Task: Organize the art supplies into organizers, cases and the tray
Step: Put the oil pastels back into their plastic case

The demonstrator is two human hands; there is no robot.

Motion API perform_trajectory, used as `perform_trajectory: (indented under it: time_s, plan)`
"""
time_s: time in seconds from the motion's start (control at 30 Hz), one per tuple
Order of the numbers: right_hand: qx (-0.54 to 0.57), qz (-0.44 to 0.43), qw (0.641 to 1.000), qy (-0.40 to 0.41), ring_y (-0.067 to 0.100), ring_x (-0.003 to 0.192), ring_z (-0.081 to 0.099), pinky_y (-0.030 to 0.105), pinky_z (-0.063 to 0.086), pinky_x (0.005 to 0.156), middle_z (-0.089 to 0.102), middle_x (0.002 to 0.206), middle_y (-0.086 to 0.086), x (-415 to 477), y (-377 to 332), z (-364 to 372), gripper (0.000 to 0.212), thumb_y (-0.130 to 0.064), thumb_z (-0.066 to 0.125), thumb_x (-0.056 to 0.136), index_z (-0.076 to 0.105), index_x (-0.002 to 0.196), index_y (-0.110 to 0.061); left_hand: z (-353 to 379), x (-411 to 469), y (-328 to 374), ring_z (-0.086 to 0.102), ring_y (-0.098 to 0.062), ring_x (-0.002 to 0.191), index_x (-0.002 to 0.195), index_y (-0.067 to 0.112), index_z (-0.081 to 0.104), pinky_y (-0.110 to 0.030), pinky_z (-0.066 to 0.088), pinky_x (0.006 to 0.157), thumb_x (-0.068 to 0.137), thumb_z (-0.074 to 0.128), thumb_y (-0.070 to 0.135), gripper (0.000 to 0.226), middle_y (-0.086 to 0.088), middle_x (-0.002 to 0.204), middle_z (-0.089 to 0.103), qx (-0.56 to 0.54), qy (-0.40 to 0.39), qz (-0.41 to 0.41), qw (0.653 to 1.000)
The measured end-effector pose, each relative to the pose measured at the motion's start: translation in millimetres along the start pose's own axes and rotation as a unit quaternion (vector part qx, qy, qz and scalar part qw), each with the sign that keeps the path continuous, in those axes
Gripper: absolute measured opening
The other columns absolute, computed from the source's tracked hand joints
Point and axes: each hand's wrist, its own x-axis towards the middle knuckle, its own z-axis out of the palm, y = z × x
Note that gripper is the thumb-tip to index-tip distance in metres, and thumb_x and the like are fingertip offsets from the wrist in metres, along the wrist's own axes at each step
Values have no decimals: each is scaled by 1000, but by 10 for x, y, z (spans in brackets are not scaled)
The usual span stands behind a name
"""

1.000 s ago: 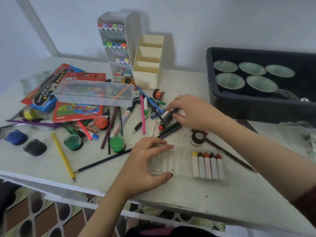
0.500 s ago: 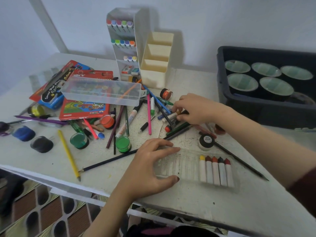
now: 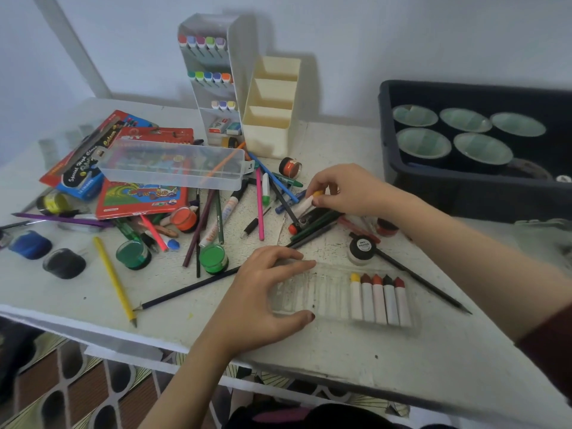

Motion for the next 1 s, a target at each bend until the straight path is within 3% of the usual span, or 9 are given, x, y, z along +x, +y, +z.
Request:
perform_trajectory:
  time_s: [0.13,0.27,0.43,0.53,0.7,0.87,1.0]
  plan:
    - [70,12,996,59,1,74,50,16,39,64,57,83,-17,-215,-122,-100,9,-24,58,91,65,97,-24,7,3,-13,38,-3,124,126,37,58,-13,24,101,68,64,54,61,19,125,48,12,-9,3,1000]
    - [226,28,973,47,-5,67,59,10,48,63,65,85,-9,-581,-320,-198,10,-23,56,92,65,98,-21,9,4,-13,36,1,125,128,36,57,-14,23,102,68,61,57,63,17,127,47,21,-12,7,1000]
    - [275,33,960,30,10,78,66,29,56,77,70,85,-1,-975,-396,-140,14,-21,67,80,65,94,-22,8,1,-4,35,3,123,127,37,57,-10,20,101,68,60,58,62,17,127,47,23,-10,9,1000]
    - [244,61,967,48,13,78,67,35,58,73,69,84,-3,-1139,-388,-33,19,-26,70,76,61,93,-22,13,-6,-8,35,3,123,128,37,56,-14,22,101,68,60,58,63,18,126,46,25,-9,8,1000]
    - [131,96,985,53,-4,73,59,14,46,63,65,80,-14,-1294,-399,193,15,-30,70,81,56,86,-33,22,-1,-9,35,4,122,128,37,56,-14,23,101,68,60,57,63,20,125,46,24,-6,11,1000]
    - [69,126,987,69,-3,69,53,12,39,60,62,84,-15,-1314,-424,341,10,-34,63,87,57,95,-31,24,-9,0,35,4,122,128,36,56,-16,23,101,69,60,57,63,20,126,46,17,-5,10,1000]
    - [54,132,986,86,2,72,55,24,49,66,63,89,-10,-1284,-474,424,17,-31,60,90,51,102,-25,30,-14,12,35,4,123,129,36,56,-17,24,101,69,60,56,63,18,126,46,21,-5,11,1000]
